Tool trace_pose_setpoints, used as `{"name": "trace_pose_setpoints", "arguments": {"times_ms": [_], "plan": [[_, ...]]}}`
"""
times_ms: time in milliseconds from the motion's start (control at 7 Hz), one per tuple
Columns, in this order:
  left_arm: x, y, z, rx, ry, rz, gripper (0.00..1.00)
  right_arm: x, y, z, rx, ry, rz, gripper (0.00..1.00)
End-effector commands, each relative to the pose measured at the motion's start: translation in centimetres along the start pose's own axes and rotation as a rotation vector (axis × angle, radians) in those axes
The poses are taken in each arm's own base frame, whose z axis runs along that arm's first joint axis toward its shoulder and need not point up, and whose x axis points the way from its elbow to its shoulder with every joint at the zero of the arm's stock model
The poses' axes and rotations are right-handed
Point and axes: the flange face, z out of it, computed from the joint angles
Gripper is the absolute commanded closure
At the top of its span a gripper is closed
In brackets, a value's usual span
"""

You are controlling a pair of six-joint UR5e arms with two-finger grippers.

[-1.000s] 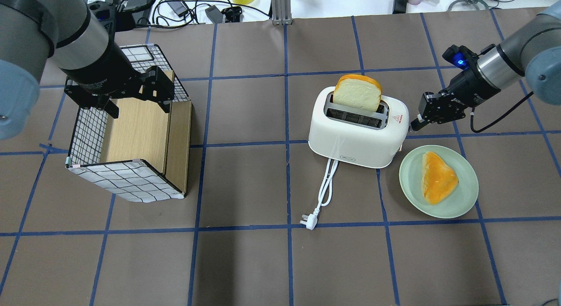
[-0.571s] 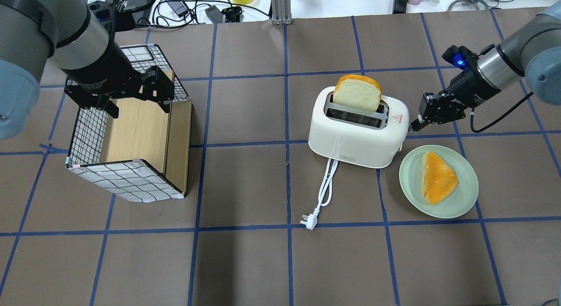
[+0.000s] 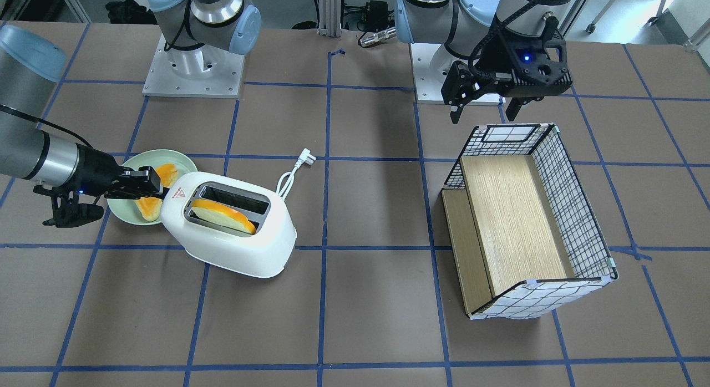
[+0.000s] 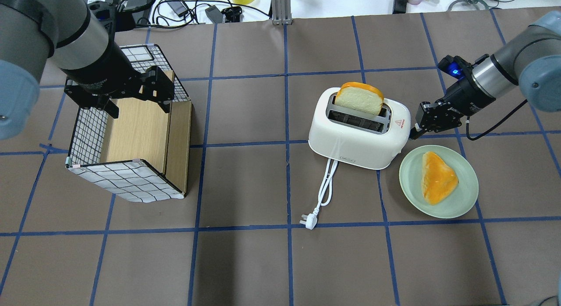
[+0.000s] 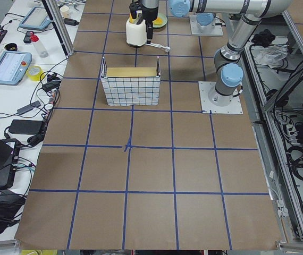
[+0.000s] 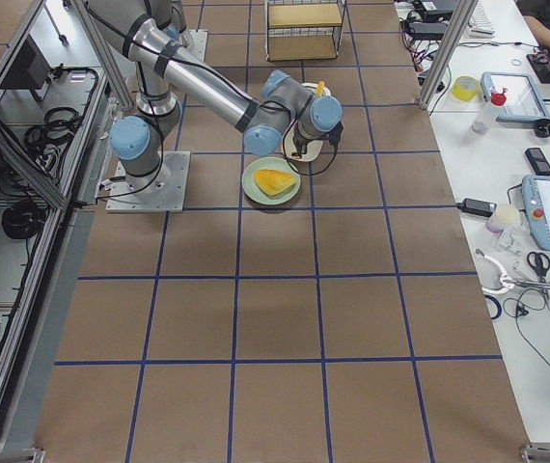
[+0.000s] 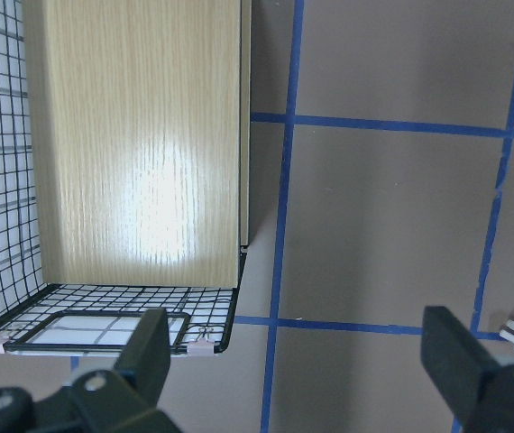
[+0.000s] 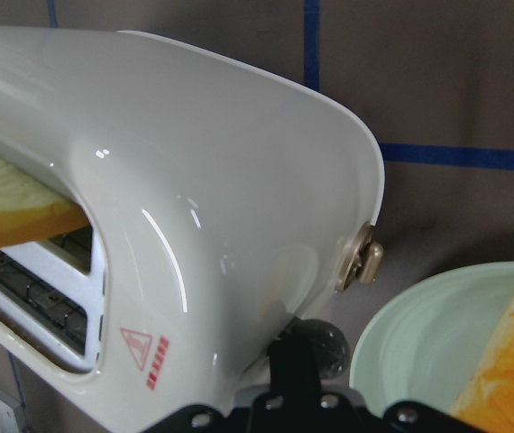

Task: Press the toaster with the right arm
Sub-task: 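Press the toaster lever down with the right gripper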

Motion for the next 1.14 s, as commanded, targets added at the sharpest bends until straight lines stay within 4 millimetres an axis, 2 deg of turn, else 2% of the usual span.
{"name": "trace_pose_setpoints", "arguments": {"times_ms": [0,1000], "plan": [[0.0,0.0,0.0,0.000,0.001,0.000,0.00,0.4,-0.3,0.3,0.001,0.003,0.002,1.00],[0.0,0.0,0.0,0.000,0.000,0.000,0.00,2.1,-1.4,2.2,-0.020,-0.004,0.023,1.00]]}}
